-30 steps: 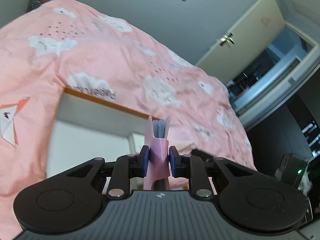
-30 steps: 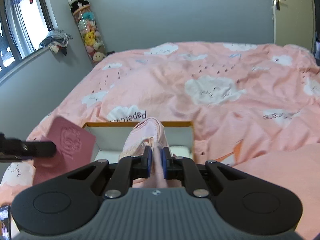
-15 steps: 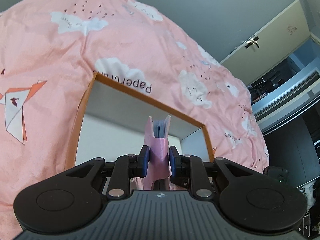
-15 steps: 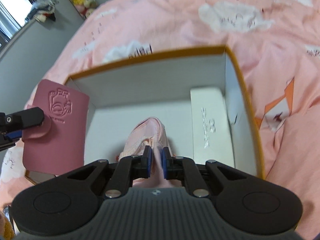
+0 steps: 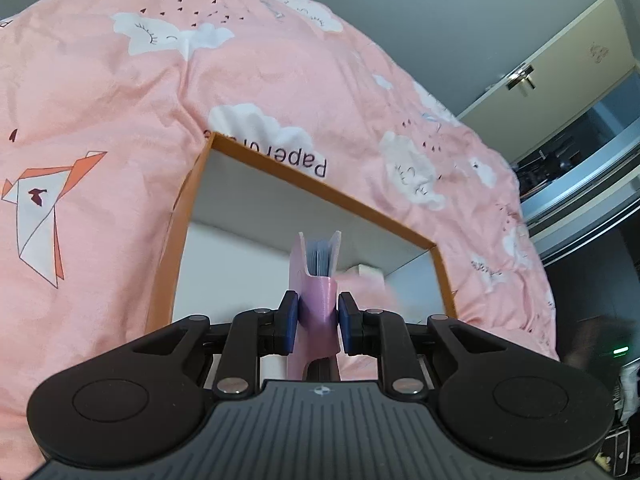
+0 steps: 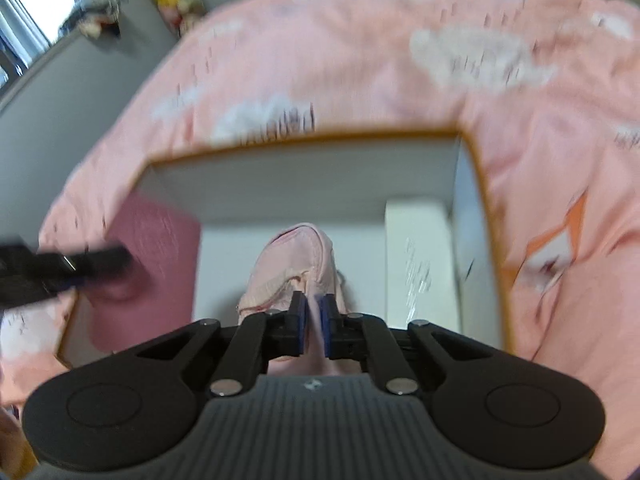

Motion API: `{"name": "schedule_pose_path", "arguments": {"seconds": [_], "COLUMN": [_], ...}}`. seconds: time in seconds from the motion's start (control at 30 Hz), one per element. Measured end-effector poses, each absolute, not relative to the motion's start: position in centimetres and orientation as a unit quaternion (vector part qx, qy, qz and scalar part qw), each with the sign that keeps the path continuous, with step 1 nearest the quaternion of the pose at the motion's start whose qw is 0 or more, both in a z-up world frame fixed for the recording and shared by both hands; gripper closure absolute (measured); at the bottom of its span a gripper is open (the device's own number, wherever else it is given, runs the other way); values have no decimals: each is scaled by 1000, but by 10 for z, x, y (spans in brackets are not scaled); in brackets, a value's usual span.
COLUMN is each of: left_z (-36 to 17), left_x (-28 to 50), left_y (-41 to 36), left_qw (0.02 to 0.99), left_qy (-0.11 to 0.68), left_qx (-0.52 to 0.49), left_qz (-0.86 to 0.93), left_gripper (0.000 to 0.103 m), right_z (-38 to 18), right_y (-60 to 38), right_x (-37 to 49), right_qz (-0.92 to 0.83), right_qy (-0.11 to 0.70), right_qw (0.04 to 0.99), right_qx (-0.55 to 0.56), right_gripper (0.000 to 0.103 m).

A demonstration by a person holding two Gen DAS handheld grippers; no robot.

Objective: Organize objects
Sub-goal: 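Carry the pink wallet with the left gripper while the right gripper carries the fabric item, then lower the pink wallet and pink pouch into the orange box and open both grippers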

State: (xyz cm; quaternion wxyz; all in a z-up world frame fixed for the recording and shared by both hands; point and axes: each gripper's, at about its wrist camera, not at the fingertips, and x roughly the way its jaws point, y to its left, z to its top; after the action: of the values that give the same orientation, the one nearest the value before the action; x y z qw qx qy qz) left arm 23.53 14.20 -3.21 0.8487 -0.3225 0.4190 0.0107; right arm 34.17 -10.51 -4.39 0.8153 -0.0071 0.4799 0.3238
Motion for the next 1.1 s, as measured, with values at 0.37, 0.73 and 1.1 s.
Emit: {"name": "schedule_pose_path", "arguments": {"seconds": [0.37, 0.73, 1.1], "left_z": [-88, -121, -107], "left_x": [267, 279, 289], "left_y": [92, 70, 52], "left_qw": [792, 748, 766], "left_qy": [471, 534, 593], "left_qx": [-388, -393, -249], "left_qz": [-29, -22, 12], "left_gripper": [79, 79, 76], "right_z": [-6, -23, -27], "right_y": [-145, -159, -164], "right_x": [349, 351, 349], "right_qz": [281, 281, 287], "right_qy": [389, 391, 390], "right_qw": [877, 877, 875], "right_qx": [-7, 6, 8], "right_gripper": [95, 95, 95]}}
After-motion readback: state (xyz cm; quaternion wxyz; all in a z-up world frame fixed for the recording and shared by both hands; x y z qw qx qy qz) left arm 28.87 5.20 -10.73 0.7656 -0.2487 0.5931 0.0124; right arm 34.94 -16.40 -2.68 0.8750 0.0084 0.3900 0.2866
